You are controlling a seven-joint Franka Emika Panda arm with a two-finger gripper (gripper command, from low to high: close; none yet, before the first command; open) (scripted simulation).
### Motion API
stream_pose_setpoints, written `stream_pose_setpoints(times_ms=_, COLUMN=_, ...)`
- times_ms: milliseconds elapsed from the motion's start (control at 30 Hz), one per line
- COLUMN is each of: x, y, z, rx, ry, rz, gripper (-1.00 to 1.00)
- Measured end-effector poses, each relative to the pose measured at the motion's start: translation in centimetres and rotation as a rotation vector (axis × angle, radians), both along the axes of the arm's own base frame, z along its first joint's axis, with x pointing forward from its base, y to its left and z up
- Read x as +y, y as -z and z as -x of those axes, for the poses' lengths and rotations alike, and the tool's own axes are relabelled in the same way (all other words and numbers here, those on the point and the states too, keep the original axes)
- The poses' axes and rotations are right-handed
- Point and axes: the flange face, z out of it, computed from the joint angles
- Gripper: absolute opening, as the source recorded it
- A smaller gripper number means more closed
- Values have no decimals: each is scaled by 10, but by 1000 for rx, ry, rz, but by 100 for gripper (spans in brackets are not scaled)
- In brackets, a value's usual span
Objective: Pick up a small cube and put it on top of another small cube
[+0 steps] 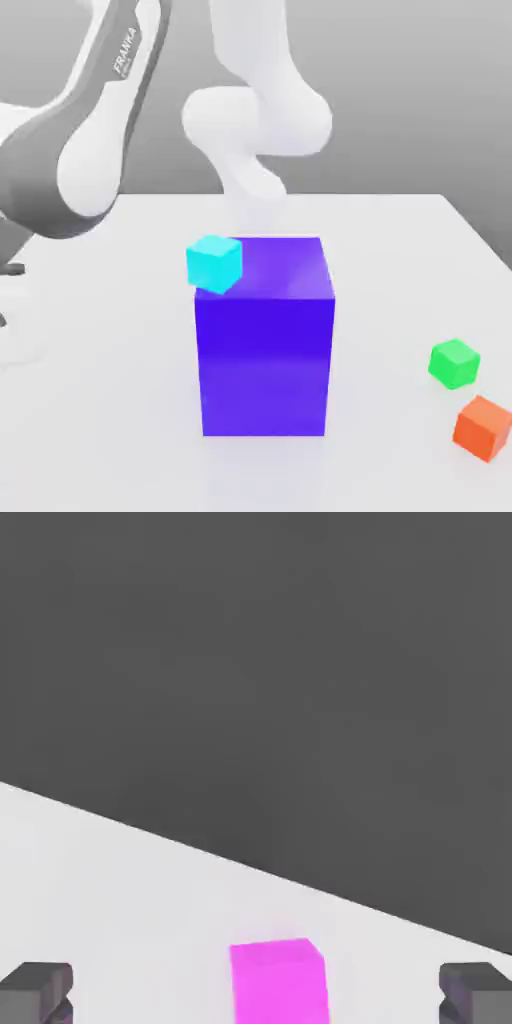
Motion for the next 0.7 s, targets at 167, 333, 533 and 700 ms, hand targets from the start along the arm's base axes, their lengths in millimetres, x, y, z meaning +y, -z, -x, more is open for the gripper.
stream_pose_setpoints(times_ms=167, x=-26, y=87, z=18, rx=60, ry=-37, rz=-32, gripper=0)
stream_pose_setpoints(times_ms=333, x=-26, y=116, z=19, rx=63, ry=-38, rz=-34, gripper=-100)
stream_pose_setpoints(times_ms=533, x=-27, y=94, z=19, rx=64, ry=-38, rz=-36, gripper=-100)
stream_pose_setpoints(times_ms=700, x=55, y=49, z=-9, rx=39, ry=-72, rz=-74, gripper=-100)
